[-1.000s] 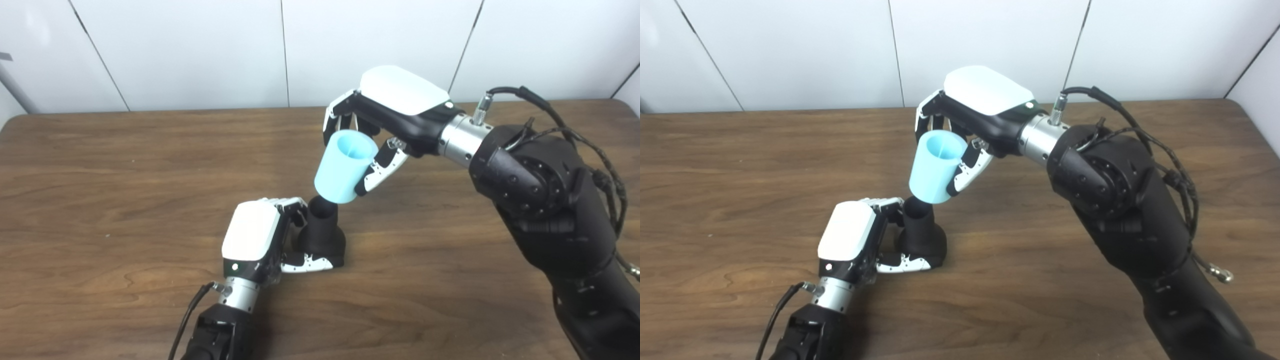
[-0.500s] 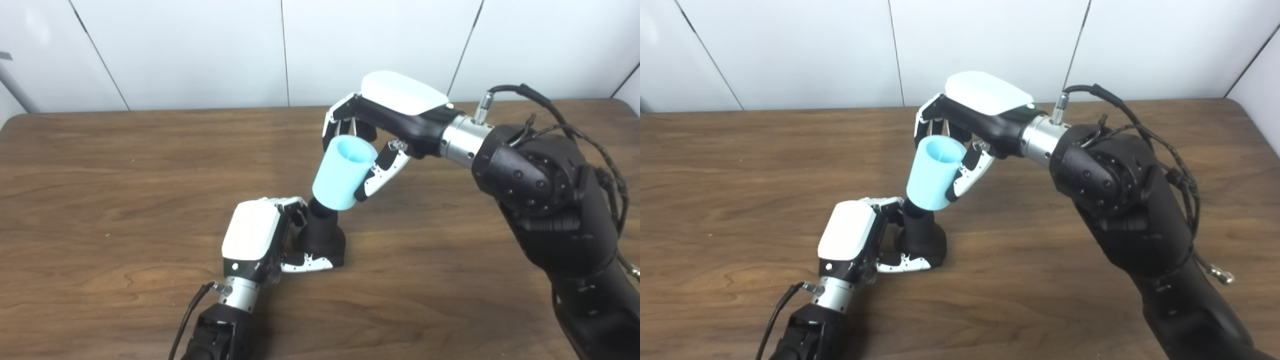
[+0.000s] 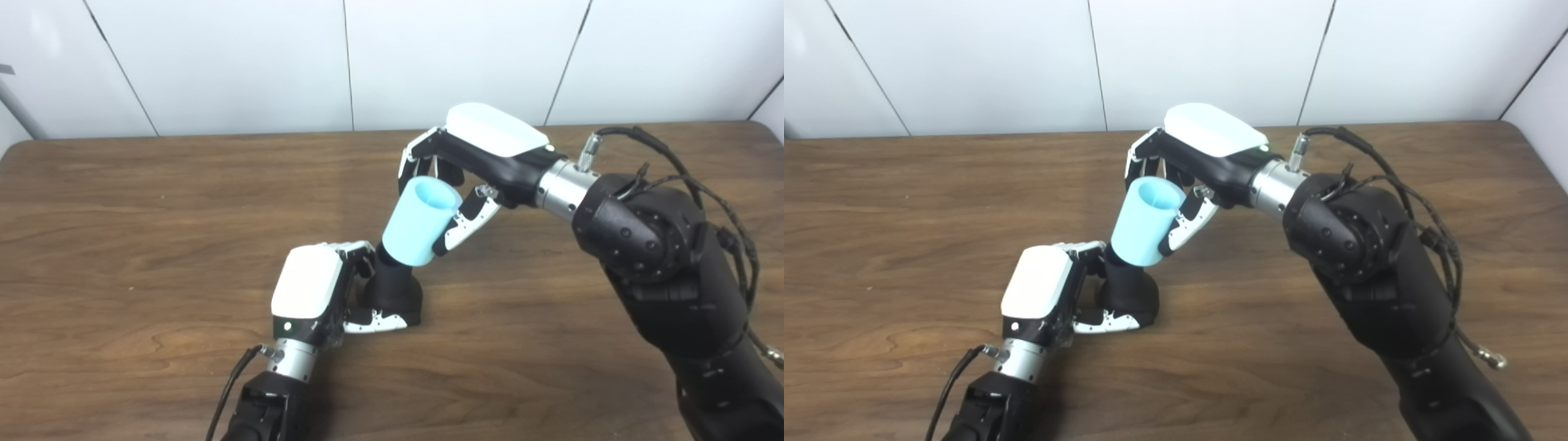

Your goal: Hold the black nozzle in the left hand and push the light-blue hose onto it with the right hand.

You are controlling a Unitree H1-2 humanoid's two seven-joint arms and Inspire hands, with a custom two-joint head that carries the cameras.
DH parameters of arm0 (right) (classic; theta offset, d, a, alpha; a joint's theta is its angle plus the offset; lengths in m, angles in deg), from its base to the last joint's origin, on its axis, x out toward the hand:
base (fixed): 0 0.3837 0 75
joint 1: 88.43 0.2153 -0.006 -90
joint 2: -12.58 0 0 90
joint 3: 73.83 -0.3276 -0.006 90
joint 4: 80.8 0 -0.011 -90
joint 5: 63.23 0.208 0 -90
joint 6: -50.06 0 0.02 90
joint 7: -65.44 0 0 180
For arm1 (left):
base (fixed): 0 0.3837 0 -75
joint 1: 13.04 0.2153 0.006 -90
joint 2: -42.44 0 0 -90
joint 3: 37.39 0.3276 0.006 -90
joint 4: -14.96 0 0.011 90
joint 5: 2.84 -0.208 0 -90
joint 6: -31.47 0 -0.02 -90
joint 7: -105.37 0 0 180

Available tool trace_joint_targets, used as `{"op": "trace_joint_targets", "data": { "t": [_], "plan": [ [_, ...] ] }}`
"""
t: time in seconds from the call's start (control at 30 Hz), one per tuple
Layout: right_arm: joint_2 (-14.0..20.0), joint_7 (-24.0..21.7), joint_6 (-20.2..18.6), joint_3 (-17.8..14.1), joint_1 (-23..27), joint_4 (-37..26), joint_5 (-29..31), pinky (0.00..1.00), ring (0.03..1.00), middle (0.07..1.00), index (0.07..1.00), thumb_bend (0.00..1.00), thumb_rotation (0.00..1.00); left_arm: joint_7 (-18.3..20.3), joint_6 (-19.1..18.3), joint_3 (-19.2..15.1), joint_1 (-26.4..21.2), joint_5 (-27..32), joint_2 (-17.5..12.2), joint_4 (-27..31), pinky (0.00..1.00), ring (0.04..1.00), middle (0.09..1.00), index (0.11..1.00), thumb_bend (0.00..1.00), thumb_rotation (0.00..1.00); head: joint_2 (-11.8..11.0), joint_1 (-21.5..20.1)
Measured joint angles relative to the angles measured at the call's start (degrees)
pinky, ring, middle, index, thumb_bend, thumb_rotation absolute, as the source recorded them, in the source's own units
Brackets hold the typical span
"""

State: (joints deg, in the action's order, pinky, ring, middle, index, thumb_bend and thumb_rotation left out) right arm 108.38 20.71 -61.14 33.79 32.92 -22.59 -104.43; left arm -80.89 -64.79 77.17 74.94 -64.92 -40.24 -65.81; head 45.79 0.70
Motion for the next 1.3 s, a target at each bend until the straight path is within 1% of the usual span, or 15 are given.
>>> {"op": "trace_joint_targets", "data": {
  "t": [0.17,0.33,0.47,0.6,0.73,0.8,0.97,1.07,1.13,1.2,1.3],
  "plan": [
    [-0.3,0.24,0.01,0.03,-0.47,0.34,-0.47,0.33,0.371,0.503,0.51,0.52,0.0,0.0,-0.15,-0.01,0.02,-0.27,-0.01,0.04,0.6,0.52,0.491,0.482,0.53,0.0,0.35,-0.26],
    [-1.19,0.44,-0.22,-0.39,-0.8,0.41,-0.11,0.35,0.378,0.506,0.504,0.52,0.0,0.0,-0.26,0.0,0.02,-0.38,0.03,0.04,0.6,0.521,0.493,0.481,0.53,0.0,0.53,-0.18],
    [-2.11,0.44,-1.3,-0.92,-1.42,0.39,1.5,0.35,0.379,0.502,0.505,0.52,0.0,0.0,-0.51,0.06,0.01,-0.4,0.18,0.04,0.59,0.517,0.49,0.483,0.53,0.0,0.62,0.0],
    [-2.24,0.43,-2.24,-1.44,-1.4,0.28,3.85,0.34,0.377,0.501,0.504,0.52,0.0,0.0,-0.62,0.2,0.01,-0.42,0.34,0.04,0.59,0.519,0.483,0.485,0.53,0.0,0.62,0.26],
    [-2.12,0.09,-4.33,-1.84,-1.28,-1.38,4.41,0.36,0.381,0.504,0.507,0.52,0.0,0.0,-0.64,0.22,0.01,-0.42,0.36,0.04,0.6,0.521,0.482,0.485,0.53,0.0,0.62,0.26],
    [-1.97,-0.06,-4.6,-1.98,-0.82,-2.29,4.83,0.35,0.375,0.506,0.506,0.52,0.0,0.0,-0.67,0.25,0.02,-0.42,0.38,0.03,0.6,0.528,0.488,0.483,0.53,0.0,0.62,0.18],
    [-1.86,-0.07,-4.44,-1.94,0.44,-2.42,5.88,0.33,0.372,0.505,0.519,0.51,0.0,0.02,-1.0,0.56,0.0,-0.53,0.67,0.01,0.63,0.552,0.495,0.481,0.53,0.0,0.62,0.26],
    [-1.85,-0.07,-4.56,-1.83,0.63,-2.42,5.74,0.33,0.369,0.499,0.514,0.51,0.0,0.02,-1.2,0.67,0.0,-0.6,0.77,0.0,0.63,0.559,0.498,0.479,0.53,0.0,0.62,0.26],
    [-1.85,-0.12,-5.03,-1.47,0.62,-2.43,5.4,0.32,0.363,0.498,0.527,0.51,0.0,0.03,-1.41,0.72,-0.01,-0.62,0.85,0.01,0.64,0.558,0.502,0.477,0.52,0.0,0.79,0.35],
    [-1.85,-0.28,-5.26,-1.1,0.61,-2.44,5.29,0.34,0.368,0.498,0.53,0.51,0.0,0.03,-1.56,0.81,-0.01,-0.67,0.9,0.02,0.64,0.561,0.503,0.476,0.52,0.0,0.97,0.35],
    [-1.84,-0.31,-4.99,-0.65,0.5,-2.43,5.32,0.36,0.38,0.503,0.511,0.52,0.0,0.05,-1.67,0.94,-0.08,-0.73,0.9,0.02,0.64,0.563,0.503,0.476,0.52,0.0,1.05,0.53]
  ]
}}
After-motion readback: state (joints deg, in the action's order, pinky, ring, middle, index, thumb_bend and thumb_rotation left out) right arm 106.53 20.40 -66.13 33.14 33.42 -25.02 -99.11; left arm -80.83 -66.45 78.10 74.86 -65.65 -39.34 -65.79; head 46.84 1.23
